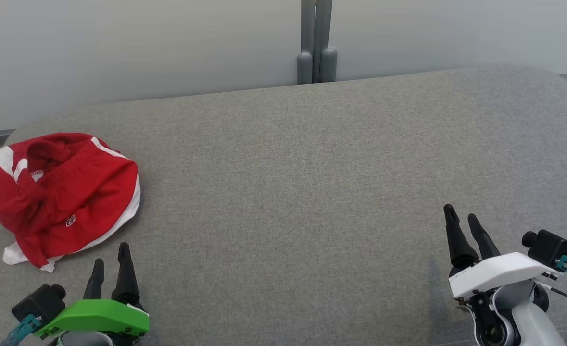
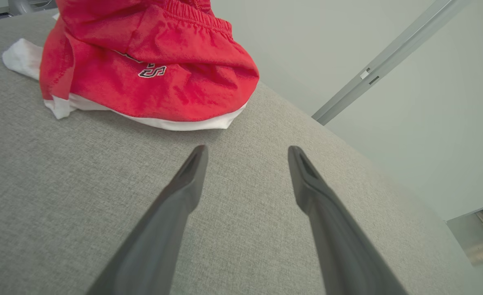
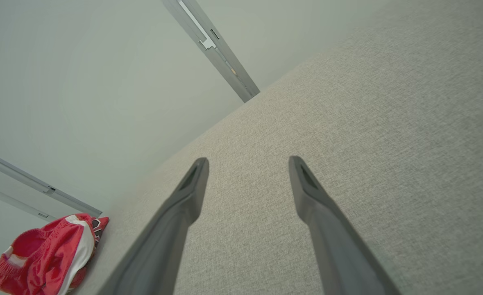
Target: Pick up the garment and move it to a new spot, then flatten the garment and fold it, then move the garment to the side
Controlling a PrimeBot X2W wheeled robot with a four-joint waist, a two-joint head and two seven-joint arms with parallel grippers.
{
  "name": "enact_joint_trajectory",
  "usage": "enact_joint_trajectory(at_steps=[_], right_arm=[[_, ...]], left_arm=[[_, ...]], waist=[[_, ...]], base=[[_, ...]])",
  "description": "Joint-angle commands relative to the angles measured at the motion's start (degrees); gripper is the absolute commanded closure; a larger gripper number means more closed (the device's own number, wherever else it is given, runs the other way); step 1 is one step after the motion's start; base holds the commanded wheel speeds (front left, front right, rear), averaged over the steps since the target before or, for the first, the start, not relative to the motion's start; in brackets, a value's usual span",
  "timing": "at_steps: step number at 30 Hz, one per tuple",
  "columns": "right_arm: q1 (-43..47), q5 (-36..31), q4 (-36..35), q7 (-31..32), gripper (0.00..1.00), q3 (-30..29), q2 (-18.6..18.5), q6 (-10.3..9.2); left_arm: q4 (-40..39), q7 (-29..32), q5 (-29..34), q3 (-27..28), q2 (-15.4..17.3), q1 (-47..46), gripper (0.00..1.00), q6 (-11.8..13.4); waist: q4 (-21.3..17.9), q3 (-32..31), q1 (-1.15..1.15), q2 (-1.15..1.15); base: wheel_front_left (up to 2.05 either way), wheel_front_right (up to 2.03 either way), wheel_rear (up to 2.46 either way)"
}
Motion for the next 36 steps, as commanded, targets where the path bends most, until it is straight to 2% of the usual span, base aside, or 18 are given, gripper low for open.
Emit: enact_joint_trajectory(at_steps=[1, 24, 36], right_arm=[[-1.2, -2.4, -0.3, -0.8, 0.00, 0.2, -0.5, 0.02], [-1.4, -16.9, 1.6, -4.3, 0.00, 0.5, -0.9, 0.03], [-1.1, -24.7, 1.8, -5.9, 0.00, -1.4, -0.7, 0.02]], left_arm=[[-0.4, -0.7, 2.4, -0.1, 0.6, -0.7, 0.00, 0.2], [-0.9, -3.9, 16.7, -0.7, 0.7, 0.0, 0.00, 0.3], [-1.8, -5.5, 23.3, -0.8, 0.6, 0.8, 0.00, 0.8]], waist=[[0.0, 0.0, 0.00, 0.00], [-0.1, 0.3, 0.00, 0.00], [-0.2, 0.5, 0.00, 0.00]], base=[[0.00, 0.00, 0.00], [0.00, 0.00, 0.00], [0.00, 0.00, 0.00]])
